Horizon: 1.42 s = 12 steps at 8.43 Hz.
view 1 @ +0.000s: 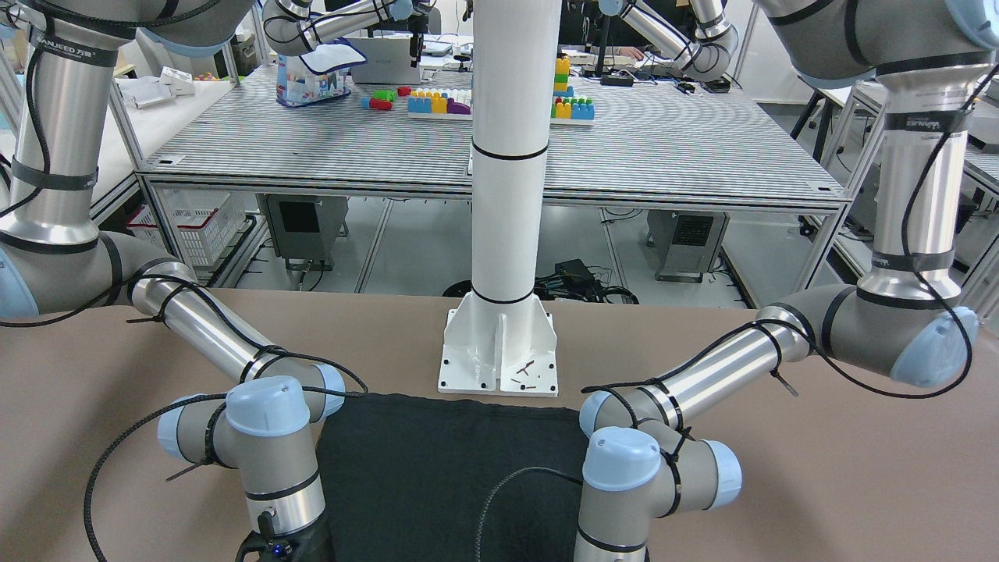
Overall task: Fold clothes
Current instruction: 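Grasp the sleeve with the left gripper and fold it onto the chest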
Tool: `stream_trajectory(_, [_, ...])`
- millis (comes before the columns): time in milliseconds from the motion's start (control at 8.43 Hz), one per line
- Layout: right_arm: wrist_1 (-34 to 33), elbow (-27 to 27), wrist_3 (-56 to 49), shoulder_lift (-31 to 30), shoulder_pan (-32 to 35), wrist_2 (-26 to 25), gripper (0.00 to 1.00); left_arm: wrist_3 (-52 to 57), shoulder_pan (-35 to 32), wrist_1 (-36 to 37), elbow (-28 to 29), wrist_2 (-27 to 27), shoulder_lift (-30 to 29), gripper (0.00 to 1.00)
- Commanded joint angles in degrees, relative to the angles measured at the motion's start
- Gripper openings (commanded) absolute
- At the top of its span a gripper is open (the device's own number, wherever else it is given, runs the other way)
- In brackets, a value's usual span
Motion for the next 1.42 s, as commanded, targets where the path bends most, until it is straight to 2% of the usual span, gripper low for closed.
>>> stream_trajectory(0, [0.09, 0.0, -0.06, -0.09, 0.0, -0.06, 0.94, -3.24, 3.57, 4.47, 0.64, 3.94, -3.98, 0.0])
stream_trajectory(119, [0.26, -0.09, 0.02, -0.09, 0.0, -0.06, 0.94, -3.25, 3.84, 4.48, 1.34, 4.82, -4.08, 0.0])
stream_trajectory(237, [0.26, -0.09, 0.46, -0.61, -0.09, -0.4, 0.94, -3.07, 3.84, 4.39, 1.69, 4.83, -3.9, 0.05])
stream_trajectory(356, [0.26, 0.0, 0.64, -0.88, -0.09, -0.41, 0.94, -2.37, 3.93, 4.04, 2.48, 4.91, -3.81, 0.99])
stream_trajectory(1067, [0.35, 0.0, 0.64, -0.88, -0.26, -0.5, 0.94, -1.75, 2.97, 3.77, 2.66, 4.83, -3.81, 1.0])
stream_trajectory(1304, [0.26, 0.0, 0.64, -0.71, -0.26, -0.5, 0.94, 1.82, 1.22, 3.51, 2.75, 4.65, -2.68, 1.0])
